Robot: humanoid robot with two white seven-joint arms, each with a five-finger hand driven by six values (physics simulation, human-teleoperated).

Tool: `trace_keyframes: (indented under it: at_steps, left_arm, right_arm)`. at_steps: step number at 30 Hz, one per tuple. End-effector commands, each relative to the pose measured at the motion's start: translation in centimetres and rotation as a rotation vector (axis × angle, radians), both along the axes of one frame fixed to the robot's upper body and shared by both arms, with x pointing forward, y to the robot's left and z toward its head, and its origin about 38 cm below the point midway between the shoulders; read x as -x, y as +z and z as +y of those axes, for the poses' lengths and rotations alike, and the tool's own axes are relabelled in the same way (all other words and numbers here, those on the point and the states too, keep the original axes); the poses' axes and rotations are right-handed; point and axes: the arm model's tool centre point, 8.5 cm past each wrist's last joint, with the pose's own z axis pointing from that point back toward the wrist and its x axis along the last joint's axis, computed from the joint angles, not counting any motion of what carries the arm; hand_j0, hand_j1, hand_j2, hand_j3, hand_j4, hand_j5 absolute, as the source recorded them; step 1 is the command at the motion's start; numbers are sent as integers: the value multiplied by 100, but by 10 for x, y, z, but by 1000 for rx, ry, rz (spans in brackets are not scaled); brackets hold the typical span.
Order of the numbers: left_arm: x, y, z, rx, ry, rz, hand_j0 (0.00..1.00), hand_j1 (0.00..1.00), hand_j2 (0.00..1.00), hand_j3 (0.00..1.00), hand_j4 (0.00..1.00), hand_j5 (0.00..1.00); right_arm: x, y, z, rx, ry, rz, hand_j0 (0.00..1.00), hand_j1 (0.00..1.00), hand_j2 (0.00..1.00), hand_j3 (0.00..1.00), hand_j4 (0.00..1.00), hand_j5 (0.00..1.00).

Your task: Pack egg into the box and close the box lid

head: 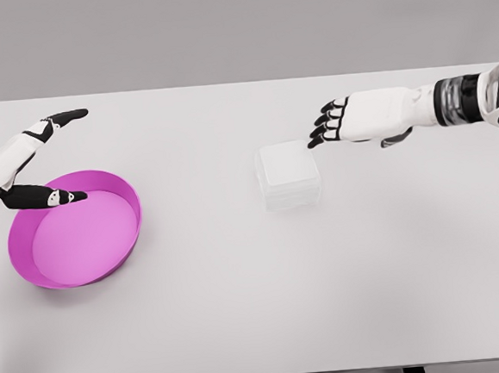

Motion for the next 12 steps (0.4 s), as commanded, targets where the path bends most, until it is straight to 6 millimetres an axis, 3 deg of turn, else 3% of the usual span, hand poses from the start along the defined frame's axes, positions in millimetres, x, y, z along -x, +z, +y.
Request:
trace_keyframes:
  at_steps: [1, 3, 5, 6, 7, 12]
  left_arm:
    - [0, 1, 0, 8, 0, 0, 100, 100, 100, 100, 100, 100]
    - [0, 0, 1, 7, 1, 2, 100, 100, 100, 100, 100, 100]
    - [0, -1, 1, 7, 3, 4, 100, 100, 100, 100, 100, 100]
    - [0, -1, 1, 7, 3, 4, 100, 100, 100, 100, 100, 100]
    - [0, -1, 1, 8, 4, 6, 100, 100, 100, 100, 100, 100]
    - [0, -2, 1, 6, 2, 8, 100, 100, 100, 100, 100, 100]
  right_arm:
    - [0, 1, 1, -5, 0, 1, 100, 100, 100, 100, 100, 100]
    - [-2, 2, -7, -7, -23, -2, 100, 100, 100, 100, 100, 100]
    - [-12, 9, -50, -9, -142, -20, 100, 100, 100, 100, 100, 100]
    - [-17, 15, -81, -35, -236, -33, 100, 100, 100, 100, 100, 100]
    - [-19, 10, -94, -33, -274, -27, 100, 100, 100, 100, 100, 100]
    - [-20, 4, -102, -26, -301, -17, 100, 100, 100, 100, 100, 100]
